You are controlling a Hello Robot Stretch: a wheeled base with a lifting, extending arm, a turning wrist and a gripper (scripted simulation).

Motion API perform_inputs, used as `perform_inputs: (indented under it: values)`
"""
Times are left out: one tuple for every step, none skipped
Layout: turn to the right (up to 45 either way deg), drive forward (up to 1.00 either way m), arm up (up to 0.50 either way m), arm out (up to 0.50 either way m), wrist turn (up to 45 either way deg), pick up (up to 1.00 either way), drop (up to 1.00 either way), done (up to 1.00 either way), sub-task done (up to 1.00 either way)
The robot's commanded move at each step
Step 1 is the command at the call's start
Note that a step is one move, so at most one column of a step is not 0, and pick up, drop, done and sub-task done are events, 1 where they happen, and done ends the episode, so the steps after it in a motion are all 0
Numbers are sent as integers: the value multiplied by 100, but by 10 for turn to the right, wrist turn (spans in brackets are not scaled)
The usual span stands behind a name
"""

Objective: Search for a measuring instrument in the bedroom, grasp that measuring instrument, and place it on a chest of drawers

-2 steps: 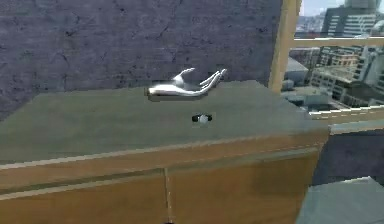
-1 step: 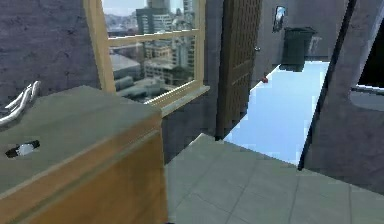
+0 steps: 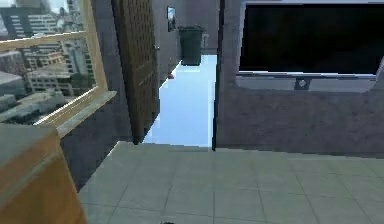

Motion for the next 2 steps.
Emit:
perform_inputs:
  values:
    - [-450,0,0,0,0,0,0,0,0]
    - [-270,0,0,0,0,0,0,0,0]
